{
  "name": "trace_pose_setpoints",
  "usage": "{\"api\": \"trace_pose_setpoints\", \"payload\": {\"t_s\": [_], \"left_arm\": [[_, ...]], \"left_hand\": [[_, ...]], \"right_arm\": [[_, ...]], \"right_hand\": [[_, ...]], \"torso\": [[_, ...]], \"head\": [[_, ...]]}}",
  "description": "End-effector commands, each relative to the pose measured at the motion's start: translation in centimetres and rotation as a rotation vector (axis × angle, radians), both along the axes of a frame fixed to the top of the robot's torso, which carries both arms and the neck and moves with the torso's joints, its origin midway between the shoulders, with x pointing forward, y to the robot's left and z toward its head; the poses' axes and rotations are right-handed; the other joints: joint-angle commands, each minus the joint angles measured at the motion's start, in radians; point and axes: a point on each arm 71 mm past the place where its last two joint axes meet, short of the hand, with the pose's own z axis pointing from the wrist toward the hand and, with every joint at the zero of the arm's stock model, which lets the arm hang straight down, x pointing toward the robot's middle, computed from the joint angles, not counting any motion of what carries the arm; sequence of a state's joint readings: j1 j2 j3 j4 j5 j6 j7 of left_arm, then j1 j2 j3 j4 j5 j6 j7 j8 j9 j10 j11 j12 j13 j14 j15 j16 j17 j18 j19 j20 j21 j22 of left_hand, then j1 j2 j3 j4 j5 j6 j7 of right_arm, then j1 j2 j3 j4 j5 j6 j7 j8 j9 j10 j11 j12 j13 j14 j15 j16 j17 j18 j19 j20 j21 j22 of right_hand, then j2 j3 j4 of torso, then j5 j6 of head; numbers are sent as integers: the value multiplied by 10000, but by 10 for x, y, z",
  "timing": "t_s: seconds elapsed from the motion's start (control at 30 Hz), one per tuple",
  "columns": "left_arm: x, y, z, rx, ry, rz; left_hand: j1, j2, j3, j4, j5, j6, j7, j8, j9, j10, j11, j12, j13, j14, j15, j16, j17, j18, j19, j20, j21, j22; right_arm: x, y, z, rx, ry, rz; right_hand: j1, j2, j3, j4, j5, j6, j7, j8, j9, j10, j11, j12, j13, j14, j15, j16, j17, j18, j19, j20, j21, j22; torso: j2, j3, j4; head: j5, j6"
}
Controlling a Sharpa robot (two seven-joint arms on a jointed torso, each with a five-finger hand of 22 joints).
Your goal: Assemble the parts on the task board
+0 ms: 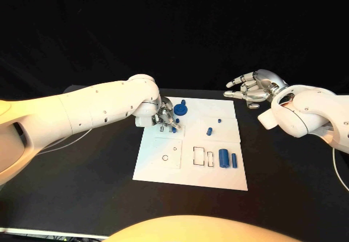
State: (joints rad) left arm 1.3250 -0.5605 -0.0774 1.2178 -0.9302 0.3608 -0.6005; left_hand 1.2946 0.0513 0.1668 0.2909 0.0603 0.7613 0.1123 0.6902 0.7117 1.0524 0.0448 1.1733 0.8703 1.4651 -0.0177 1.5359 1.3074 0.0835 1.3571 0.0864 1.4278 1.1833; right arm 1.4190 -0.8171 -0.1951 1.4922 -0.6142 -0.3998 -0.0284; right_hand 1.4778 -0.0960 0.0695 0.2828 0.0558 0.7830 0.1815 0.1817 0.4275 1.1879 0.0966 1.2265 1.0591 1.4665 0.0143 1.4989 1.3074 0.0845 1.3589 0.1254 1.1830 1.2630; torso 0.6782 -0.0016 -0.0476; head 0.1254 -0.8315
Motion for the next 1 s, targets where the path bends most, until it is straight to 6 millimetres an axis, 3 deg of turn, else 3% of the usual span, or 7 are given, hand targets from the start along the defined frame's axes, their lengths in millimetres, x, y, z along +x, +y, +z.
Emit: {"api": "trace_pose_setpoints", "payload": {"t_s": [0.03,0.2,0.37,0.57,1.0], "left_arm": [[-1,-2,-1,-250,194,-27],[-1,-2,-1,-423,269,64],[-2,0,-1,-646,374,221],[-4,6,-1,-1014,575,514],[-5,20,1,-1219,246,949]], "left_hand": [[271,52,278,-7,-21,-9,-42,-30,41,-27,-68,-54,18,801,-32,-32,2210,-71,-50,-31,14,19],[693,-57,1115,5,-16,30,-108,103,253,25,-132,-59,41,816,-85,-13,2230,-80,-22,-74,33,77],[590,-656,2930,-23,6,-24,-234,612,959,201,-227,-6,133,824,-155,-7,2236,-95,26,-146,58,167],[373,-1114,4306,-123,-21,-64,-309,1048,1542,470,-303,184,376,846,-244,21,2266,-111,76,-199,81,250],[84,-1549,5332,-416,-13,-31,-381,1233,1882,778,-375,411,664,906,-308,106,2359,-135,163,-241,122,380]], "right_arm": [[0,2,0,-116,12,225],[0,3,-1,-156,28,252],[1,2,-1,-190,69,265],[1,1,-2,-231,132,264],[2,-1,-4,-303,230,258]], "right_hand": [[-28,100,62,-17,-22,18,18,65,-4,-54,0,-28,15,622,49,-57,923,95,-64,-25,-38,7],[-24,102,64,-19,-22,20,17,68,-3,-57,-1,-31,11,619,48,-65,908,97,-68,-25,-47,1],[-24,102,64,-19,-22,20,17,68,-3,-57,-1,-31,11,619,48,-65,908,97,-68,-25,-47,1],[-14,103,65,-26,-22,25,15,78,-3,-80,-2,-52,-18,613,47,-76,886,103,-82,-26,-73,-17],[-13,97,58,-28,-24,25,15,85,-4,-101,-2,-70,-42,606,46,-88,862,107,-95,-27,-97,-33]], "torso": [[-3,-1,5],[2,7,-1],[1,4,-10],[-6,8,-4],[-6,15,18]], "head": [[4,-4],[9,-14],[0,-15],[-15,-22],[0,-23]]}}
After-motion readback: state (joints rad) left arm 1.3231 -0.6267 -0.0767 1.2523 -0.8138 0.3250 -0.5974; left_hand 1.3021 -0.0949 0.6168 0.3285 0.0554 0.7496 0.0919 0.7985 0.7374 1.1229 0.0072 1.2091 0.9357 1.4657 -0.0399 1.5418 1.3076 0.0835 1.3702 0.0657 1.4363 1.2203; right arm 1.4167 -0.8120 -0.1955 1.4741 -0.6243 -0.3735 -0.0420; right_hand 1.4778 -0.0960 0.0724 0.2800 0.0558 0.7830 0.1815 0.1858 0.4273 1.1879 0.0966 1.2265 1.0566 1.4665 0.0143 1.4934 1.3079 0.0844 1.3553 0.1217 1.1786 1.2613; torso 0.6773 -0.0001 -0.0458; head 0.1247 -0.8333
